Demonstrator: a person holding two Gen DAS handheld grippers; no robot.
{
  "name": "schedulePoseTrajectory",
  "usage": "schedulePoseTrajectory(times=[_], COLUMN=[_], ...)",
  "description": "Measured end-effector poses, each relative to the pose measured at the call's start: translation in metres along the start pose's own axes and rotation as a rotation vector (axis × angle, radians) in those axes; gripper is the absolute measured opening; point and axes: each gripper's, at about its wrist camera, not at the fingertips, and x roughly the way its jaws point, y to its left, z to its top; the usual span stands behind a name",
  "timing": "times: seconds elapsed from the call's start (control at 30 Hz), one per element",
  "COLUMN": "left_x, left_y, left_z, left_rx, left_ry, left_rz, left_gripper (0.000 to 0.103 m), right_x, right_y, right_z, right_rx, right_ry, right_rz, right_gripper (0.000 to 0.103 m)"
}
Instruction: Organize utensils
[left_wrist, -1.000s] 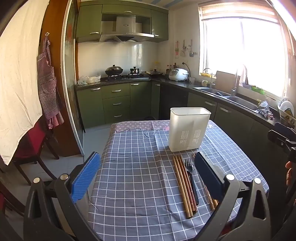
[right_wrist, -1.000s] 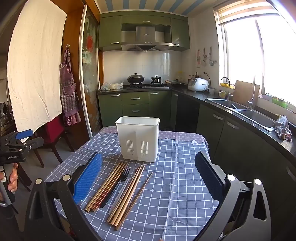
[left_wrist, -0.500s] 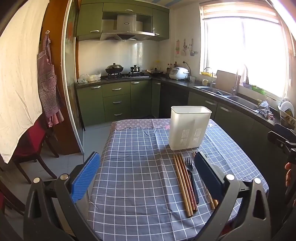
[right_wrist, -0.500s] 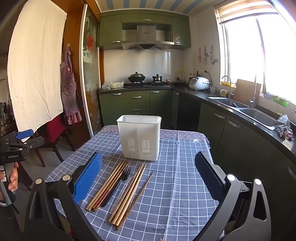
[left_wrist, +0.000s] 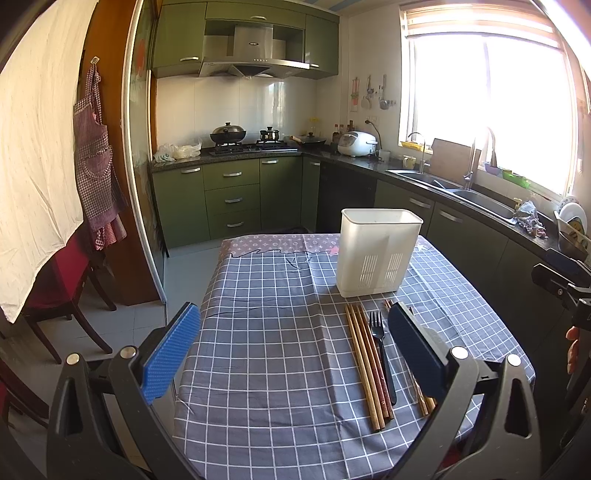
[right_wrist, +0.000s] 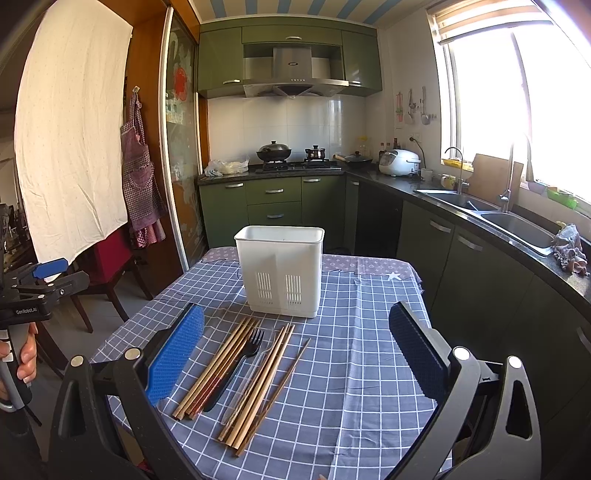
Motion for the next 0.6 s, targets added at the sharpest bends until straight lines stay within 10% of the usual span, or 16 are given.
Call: schedulePoseTrajectory(times=[0.6], left_x=[-0.0003], left_y=[0.0025], left_z=[0.0018], left_rx=[-0.007], left_ry=[0.007], left_rz=[-0.008], left_gripper=[0.097], right_x=[0.0059], right_y=[0.0014], right_z=[0.0014], right_rx=[-0.004], right_ry=[0.01], right_rz=[0.006], right_gripper=[0.099])
